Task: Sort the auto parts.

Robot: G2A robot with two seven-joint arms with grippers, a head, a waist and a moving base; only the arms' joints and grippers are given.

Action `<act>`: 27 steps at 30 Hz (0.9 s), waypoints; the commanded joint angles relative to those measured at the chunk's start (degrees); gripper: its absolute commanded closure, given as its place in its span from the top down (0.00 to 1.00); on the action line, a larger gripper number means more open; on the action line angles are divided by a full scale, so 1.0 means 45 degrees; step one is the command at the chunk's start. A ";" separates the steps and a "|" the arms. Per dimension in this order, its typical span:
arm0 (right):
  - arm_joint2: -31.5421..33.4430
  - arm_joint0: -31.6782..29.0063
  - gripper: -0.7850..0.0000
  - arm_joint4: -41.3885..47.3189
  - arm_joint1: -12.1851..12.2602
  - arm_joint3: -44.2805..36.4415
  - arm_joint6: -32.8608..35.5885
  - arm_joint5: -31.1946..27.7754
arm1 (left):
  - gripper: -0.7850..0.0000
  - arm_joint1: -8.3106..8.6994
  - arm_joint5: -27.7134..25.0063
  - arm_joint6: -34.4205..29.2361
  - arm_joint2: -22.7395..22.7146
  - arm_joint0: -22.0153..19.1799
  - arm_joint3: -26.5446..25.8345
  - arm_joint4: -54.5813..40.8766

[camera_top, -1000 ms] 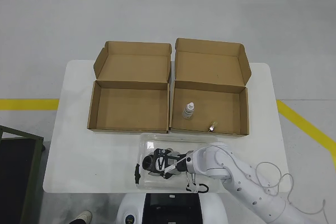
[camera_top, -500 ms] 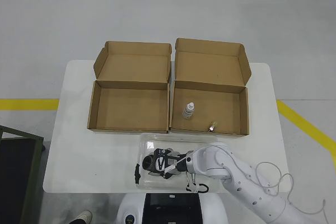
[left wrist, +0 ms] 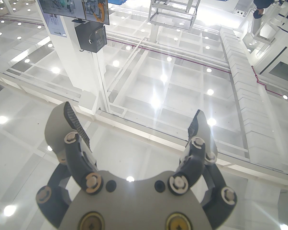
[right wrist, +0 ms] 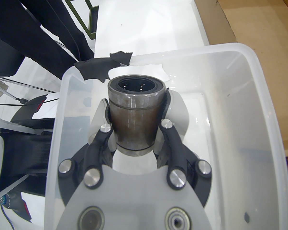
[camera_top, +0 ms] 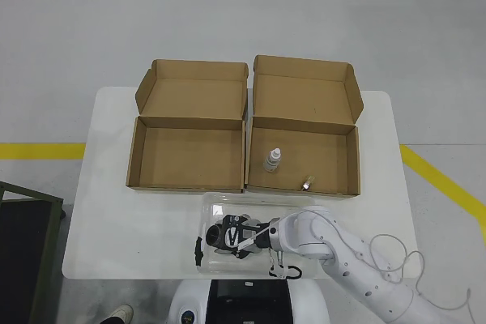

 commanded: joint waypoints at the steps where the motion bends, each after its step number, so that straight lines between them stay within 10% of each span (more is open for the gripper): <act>1: -0.0001 0.0000 0.00 0.0000 0.0000 0.0000 0.0000 0.0000 | 1.00 0.0000 0.0000 0.0000 0.0000 0.0000 0.0000 0.0000; 25: -0.0001 0.0000 0.00 0.0000 0.0000 0.0000 0.0000 0.0000 | 1.00 0.0000 0.0000 0.0000 0.0000 0.0000 0.0000 0.0000; 26: -0.0001 0.0000 0.00 0.0000 0.0000 0.0000 0.0000 0.0000 | 0.90 0.0000 0.0000 0.0000 0.0000 0.0000 0.0000 0.0000; 27: -0.0001 0.0000 0.00 0.0000 0.0000 0.0000 0.0000 0.0000 | 0.38 0.0000 0.0000 0.0000 0.0000 0.0000 0.0000 0.0000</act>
